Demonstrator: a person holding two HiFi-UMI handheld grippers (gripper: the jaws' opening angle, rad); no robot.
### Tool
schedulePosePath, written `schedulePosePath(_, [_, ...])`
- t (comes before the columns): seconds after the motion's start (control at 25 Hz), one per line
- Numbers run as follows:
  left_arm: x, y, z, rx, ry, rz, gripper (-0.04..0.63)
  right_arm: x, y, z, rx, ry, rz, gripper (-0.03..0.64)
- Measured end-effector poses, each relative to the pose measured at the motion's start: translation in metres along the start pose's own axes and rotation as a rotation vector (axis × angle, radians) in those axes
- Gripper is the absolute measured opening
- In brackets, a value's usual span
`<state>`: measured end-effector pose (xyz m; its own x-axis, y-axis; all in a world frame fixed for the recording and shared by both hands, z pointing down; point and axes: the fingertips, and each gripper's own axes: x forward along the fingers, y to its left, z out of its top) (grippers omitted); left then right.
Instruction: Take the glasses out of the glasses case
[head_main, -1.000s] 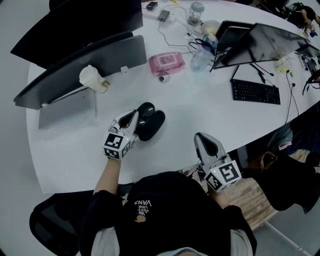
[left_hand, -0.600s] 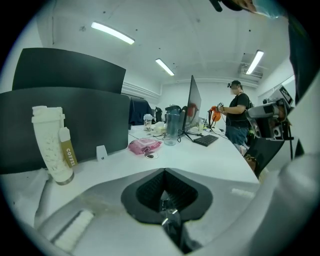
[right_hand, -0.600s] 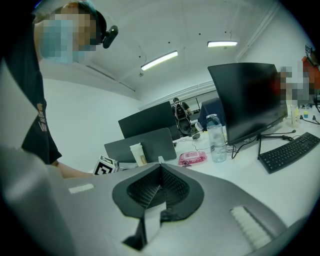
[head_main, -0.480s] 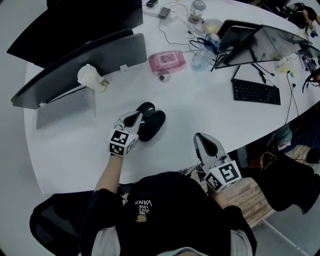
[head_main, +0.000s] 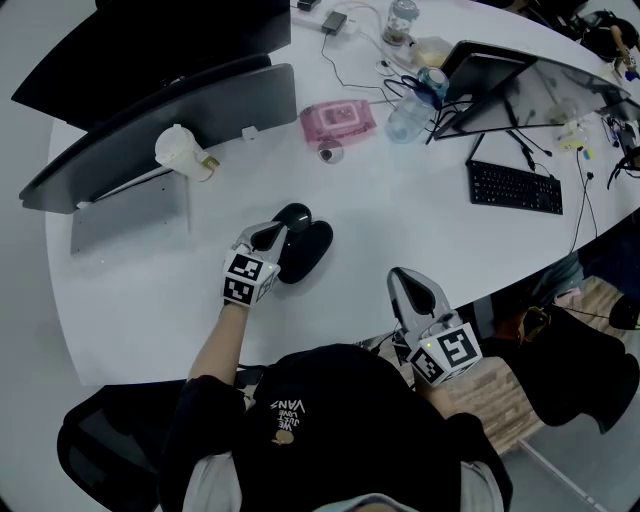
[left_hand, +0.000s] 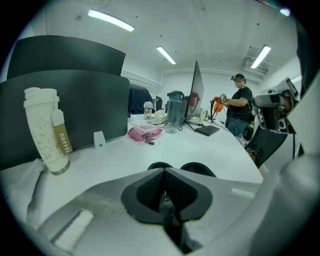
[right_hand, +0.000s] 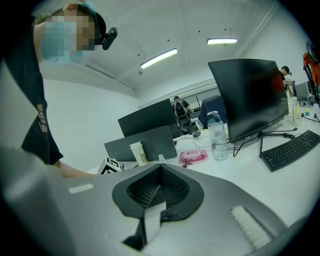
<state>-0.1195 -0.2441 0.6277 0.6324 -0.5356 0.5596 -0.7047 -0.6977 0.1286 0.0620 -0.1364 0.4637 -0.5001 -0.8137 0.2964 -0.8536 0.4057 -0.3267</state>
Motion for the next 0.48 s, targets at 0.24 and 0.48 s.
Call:
schedulePosePath(0.24, [0.005,-0.003,-0.005,0.010,0.053,-0.024,0.002,0.003,-0.001,0.000,0.002,0.008,0.002,0.002])
schedulePosePath(0.48, [0.011,-0.008,-0.014,0.056,0.130,-0.040,0.028,0.005,-0.003,0.001,0.004,0.009,0.007,0.002])
